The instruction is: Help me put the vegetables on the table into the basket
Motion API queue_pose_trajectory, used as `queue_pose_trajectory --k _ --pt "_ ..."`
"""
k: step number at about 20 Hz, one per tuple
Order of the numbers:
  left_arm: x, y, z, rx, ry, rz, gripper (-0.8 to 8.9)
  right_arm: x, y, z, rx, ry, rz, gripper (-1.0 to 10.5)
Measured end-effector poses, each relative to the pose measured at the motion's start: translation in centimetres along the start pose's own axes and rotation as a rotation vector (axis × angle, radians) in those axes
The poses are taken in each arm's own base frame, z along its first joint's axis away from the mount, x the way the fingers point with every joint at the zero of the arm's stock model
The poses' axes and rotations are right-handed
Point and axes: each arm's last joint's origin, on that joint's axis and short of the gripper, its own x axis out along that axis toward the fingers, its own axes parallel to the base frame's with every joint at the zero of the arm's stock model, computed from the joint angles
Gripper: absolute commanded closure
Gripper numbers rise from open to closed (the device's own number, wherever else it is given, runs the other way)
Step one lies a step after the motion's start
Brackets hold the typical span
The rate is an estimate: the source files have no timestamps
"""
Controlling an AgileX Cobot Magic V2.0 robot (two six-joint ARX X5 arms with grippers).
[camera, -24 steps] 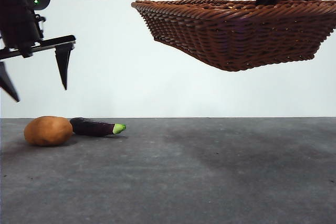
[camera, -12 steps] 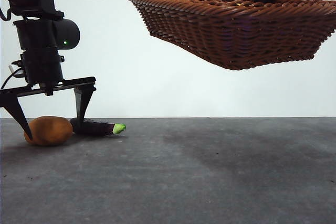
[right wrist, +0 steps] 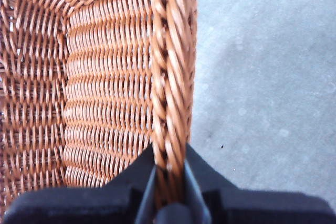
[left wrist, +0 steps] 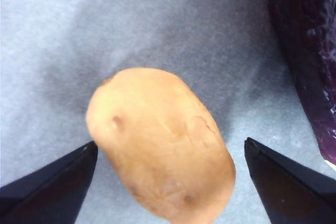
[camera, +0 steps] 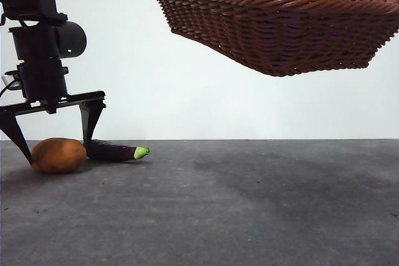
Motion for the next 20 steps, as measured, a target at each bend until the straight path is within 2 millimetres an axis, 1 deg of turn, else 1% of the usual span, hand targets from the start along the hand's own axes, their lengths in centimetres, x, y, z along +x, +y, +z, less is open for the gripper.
queue_pose_trajectory --k 3,4,5,9,11,13,14,15,17,19,20 --pt "0.3 -0.1 0.1 0.008 -0.010 -0.008 6.69 0.0 0.0 0.0 0.002 0.002 0.001 9.6" --pt "0.3 -0.1 0.1 0.017 -0.013 -0.005 7.59 0.0 0.0 0.0 0.002 0.003 0.001 9.6" --pt "0.3 -0.1 0.1 0.027 -0.014 -0.004 8.27 0.0 0.0 0.0 0.002 0.003 0.001 9.6" --pt "0.3 -0.1 0.2 0.126 -0.016 -0.005 8.22 0.0 0.0 0.0 0.002 0.002 0.000 9.6" --pt "0.3 -0.1 0.2 0.228 -0.017 -0.005 8.22 0.0 0.0 0.0 0.003 0.006 -0.013 9.6" --pt "-0.1 -0.2 0.1 0.373 -0.017 -0.014 8.22 0.0 -0.1 -0.1 0.013 0.014 -0.033 9.6" --pt "-0.8 -0.2 0.1 0.452 -0.022 -0.035 8.22 0.0 -0.1 -0.1 0.023 0.021 -0.051 9.6" --pt "-2.2 -0.3 -0.1 0.535 -0.040 -0.067 8.22 0.0 -0.2 -0.2 0.032 0.032 -0.069 9.6" --pt "-6.2 -0.8 -1.0 0.702 -0.128 -0.136 8.22 0.2 -0.4 -0.5 0.062 0.069 -0.087 9.6" --pt "-10.4 -1.4 -2.6 0.860 -0.208 -0.251 8.22 1.4 -1.4 -0.9 0.108 0.122 -0.096 9.6" --pt "-12.4 -1.6 -3.6 0.942 -0.229 -0.337 8.22 2.2 -2.0 -1.0 0.132 0.146 -0.094 9.6"
